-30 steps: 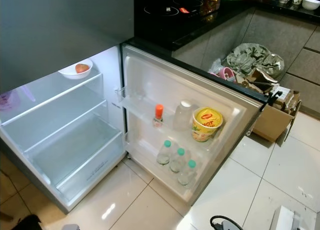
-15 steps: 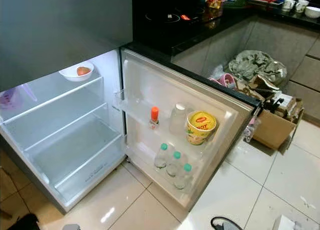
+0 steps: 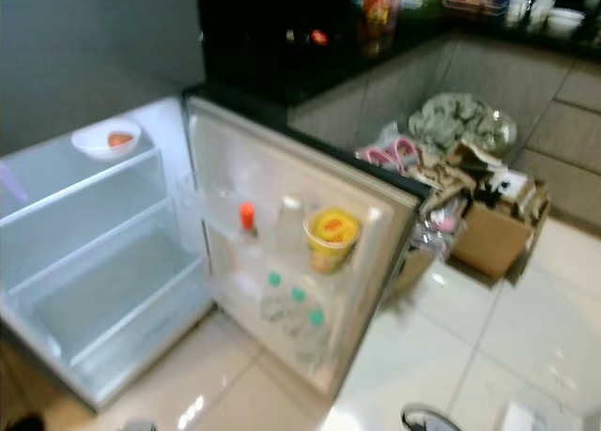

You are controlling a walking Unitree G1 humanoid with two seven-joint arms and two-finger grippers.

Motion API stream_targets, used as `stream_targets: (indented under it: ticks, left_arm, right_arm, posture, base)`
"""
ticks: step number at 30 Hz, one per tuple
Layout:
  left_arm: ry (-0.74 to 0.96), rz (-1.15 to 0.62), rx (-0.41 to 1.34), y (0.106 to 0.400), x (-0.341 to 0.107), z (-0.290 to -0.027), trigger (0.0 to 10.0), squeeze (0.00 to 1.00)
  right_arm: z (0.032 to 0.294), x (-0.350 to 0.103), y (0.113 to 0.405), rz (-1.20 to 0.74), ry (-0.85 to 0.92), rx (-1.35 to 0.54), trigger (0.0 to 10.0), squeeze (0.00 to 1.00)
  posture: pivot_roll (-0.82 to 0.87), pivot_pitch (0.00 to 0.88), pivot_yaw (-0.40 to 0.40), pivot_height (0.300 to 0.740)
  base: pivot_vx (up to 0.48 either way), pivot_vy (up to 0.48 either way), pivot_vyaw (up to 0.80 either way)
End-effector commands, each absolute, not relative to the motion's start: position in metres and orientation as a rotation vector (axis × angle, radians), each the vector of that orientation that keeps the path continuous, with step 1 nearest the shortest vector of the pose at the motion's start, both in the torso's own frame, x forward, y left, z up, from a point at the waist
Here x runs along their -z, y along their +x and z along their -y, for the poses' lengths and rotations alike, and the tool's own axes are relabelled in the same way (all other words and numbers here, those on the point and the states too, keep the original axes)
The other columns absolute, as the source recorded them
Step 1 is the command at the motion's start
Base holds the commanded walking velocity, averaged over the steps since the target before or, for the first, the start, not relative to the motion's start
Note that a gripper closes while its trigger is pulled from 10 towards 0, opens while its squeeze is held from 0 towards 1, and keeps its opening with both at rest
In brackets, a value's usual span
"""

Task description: Restocking fridge

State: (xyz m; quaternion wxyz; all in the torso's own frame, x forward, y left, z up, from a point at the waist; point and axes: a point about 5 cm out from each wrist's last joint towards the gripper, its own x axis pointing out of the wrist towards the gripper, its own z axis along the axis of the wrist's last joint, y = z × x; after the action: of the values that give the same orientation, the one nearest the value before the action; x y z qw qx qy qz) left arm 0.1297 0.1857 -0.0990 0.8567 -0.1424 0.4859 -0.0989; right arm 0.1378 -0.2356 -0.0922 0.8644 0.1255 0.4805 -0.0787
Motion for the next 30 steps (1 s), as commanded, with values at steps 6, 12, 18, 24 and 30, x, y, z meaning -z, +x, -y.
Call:
stream_targets:
  ticks: [6,12,18,24,30]
  left_arm:
    - [-0.313,-1.052,0.186,0.121,0.102,-0.185,10.0,0.00]
    - [-0.314,-1.051,0.184,0.121,0.102,-0.186,10.0,0.00]
    - [-0.316,-1.050,0.178,0.121,0.102,-0.187,10.0,0.00]
    - [-0.317,-1.050,0.177,0.121,0.102,-0.187,10.0,0.00]
    - [-0.324,-1.049,0.173,0.120,0.103,-0.185,10.0,0.00]
  right_arm:
    - [0.246,0.087,0.143,-0.953,0.289,0.228,10.0,0.00]
    - [0.274,0.065,0.172,-0.782,0.325,0.330,10.0,0.00]
    - [0.322,-0.003,0.235,-0.351,0.441,0.377,0.0,0.00]
    - [0.327,-0.020,0.250,-0.265,0.462,0.348,0.0,0.00]
    - [0.315,-0.070,0.297,-0.036,0.503,0.144,0.0,0.00]
  posture:
    - [-0.07,0.063,-0.043,0.740]
    - [-0.07,0.066,-0.044,0.740]
    - [-0.07,0.067,-0.043,0.740]
    - [-0.07,0.067,-0.043,0.740]
    - [-0.07,0.068,-0.047,0.740]
  base:
    - [0.000,-0.067,0.00]
    - [0.000,0.000,0.00]
    - [0.000,0.000,0.00]
    - [0.000,0.000,0.00]
    - [0.000,0.000,0.00]
